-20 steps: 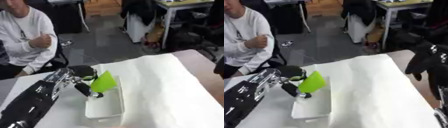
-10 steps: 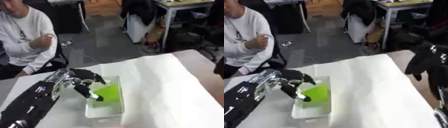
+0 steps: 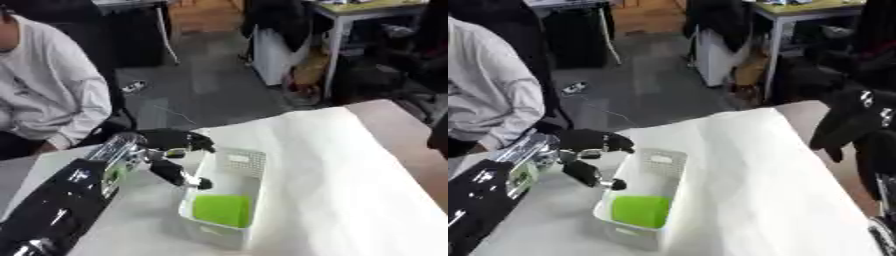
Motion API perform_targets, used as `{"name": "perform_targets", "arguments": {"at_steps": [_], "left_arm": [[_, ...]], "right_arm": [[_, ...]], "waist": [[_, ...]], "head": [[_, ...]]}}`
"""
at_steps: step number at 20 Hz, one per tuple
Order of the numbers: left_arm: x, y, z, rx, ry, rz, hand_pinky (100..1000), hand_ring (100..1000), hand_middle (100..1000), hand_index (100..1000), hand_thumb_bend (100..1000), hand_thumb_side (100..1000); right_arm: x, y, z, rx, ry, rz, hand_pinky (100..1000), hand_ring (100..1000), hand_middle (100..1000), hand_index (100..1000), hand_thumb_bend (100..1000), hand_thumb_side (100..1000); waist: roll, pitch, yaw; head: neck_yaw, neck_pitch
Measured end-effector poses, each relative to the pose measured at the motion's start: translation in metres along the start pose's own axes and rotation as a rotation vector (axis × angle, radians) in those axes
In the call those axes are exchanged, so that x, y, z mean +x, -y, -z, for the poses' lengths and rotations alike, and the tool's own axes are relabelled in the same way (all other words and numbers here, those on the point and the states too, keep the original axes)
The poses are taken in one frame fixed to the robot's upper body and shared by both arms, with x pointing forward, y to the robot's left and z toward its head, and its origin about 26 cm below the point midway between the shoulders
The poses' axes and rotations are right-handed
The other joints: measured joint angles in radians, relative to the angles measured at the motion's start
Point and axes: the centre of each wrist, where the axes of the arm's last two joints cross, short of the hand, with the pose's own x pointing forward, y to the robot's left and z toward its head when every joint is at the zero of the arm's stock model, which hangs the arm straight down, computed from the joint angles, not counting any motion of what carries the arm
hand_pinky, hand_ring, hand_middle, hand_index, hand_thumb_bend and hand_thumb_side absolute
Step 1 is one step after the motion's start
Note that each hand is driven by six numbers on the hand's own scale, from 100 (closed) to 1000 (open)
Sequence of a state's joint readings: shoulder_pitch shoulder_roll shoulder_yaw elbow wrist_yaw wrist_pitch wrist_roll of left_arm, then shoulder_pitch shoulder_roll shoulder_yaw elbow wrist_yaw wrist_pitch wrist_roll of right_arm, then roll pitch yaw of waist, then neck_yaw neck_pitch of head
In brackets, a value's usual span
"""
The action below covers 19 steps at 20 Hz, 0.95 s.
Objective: Pick up objects on the table and place them in the box.
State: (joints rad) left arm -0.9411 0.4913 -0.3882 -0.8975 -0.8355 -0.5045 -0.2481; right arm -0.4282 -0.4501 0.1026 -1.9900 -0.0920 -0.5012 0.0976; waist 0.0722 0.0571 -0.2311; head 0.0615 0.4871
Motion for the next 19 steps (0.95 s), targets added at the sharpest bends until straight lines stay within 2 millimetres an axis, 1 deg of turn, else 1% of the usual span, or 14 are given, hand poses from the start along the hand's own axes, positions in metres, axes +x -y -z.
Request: {"name": "perform_targets", "arguments": {"at_steps": [2,4,5,6,7,8,9,11,12,13,15,16,18,19], "left_arm": [[0.002,0.006,-0.003,0.077,0.002,-0.036,795,940,977,937,524,1000],[0.006,0.015,-0.009,0.163,0.007,-0.084,718,874,956,956,575,1000],[0.009,0.021,-0.012,0.213,0.008,-0.123,736,889,961,952,566,1000],[0.013,0.029,-0.016,0.259,0.007,-0.167,631,795,924,980,614,1000],[0.018,0.036,-0.02,0.321,0.002,-0.228,599,762,906,983,624,1000],[0.026,0.046,-0.023,0.39,-0.002,-0.312,580,736,892,986,631,1000],[0.036,0.055,-0.026,0.46,-0.006,-0.401,576,731,890,990,634,1000],[0.056,0.06,-0.028,0.583,-0.002,-0.557,560,703,878,1000,634,1000],[0.066,0.06,-0.029,0.632,0.005,-0.622,548,679,865,1000,625,1000],[0.076,0.06,-0.03,0.675,0.011,-0.683,551,685,868,1000,627,1000],[0.093,0.056,-0.031,0.745,0.029,-0.788,543,670,858,1000,607,1000],[0.101,0.052,-0.032,0.772,0.044,-0.828,543,660,852,1000,585,1000],[0.114,0.038,-0.033,0.821,0.093,-0.881,549,659,847,988,544,966],[0.119,0.029,-0.034,0.843,0.127,-0.897,549,659,847,988,544,966]], "right_arm": [[0.0,0.0,0.0,-0.001,0.0,0.0,100,385,439,521,100,699],[0.0,0.0,0.0,-0.001,0.0,0.0,100,385,439,521,100,700],[0.0,0.0,0.0,-0.001,0.0,0.0,100,385,439,521,100,699],[0.0,0.0,0.0,-0.002,0.0,-0.001,100,385,439,522,100,699],[0.0,0.001,0.0,-0.004,0.0,-0.004,100,385,440,522,100,699],[0.0,0.002,-0.002,-0.008,-0.006,-0.01,100,385,440,522,100,700],[0.0,0.003,-0.004,-0.011,-0.012,-0.017,100,385,440,522,100,701],[0.0,0.004,-0.006,-0.016,-0.022,-0.028,100,385,440,522,100,708],[0.0,0.005,-0.007,-0.015,-0.026,-0.034,100,386,441,523,100,714],[0.0,0.005,-0.009,-0.012,-0.031,-0.04,100,385,441,523,100,712],[0.0,0.004,-0.012,-0.008,-0.039,-0.047,100,386,442,523,100,721],[0.0,0.004,-0.013,-0.005,-0.043,-0.052,100,386,443,524,100,731],[0.0,0.005,-0.016,0.006,-0.055,-0.064,100,388,446,526,100,736],[0.0,0.004,-0.018,0.011,-0.06,-0.07,100,388,446,526,100,736]], "waist": [[0.0,0.0,0.0],[0.0,0.0,0.002],[0.0,0.0,0.006],[0.0,0.001,0.008],[-0.001,0.004,0.011],[-0.001,0.007,0.018],[-0.004,0.01,0.025],[-0.013,0.013,0.038],[-0.015,0.014,0.046],[-0.016,0.016,0.055],[-0.022,0.022,0.07],[-0.028,0.024,0.077],[-0.038,0.031,0.091],[-0.042,0.036,0.097]], "head": [[-0.001,-0.008],[-0.011,-0.019],[-0.019,-0.028],[-0.029,-0.037],[-0.04,-0.051],[-0.054,-0.065],[-0.069,-0.081],[-0.092,-0.109],[-0.1,-0.121],[-0.107,-0.134],[-0.115,-0.157],[-0.117,-0.168],[-0.123,-0.193],[-0.123,-0.206]]}}
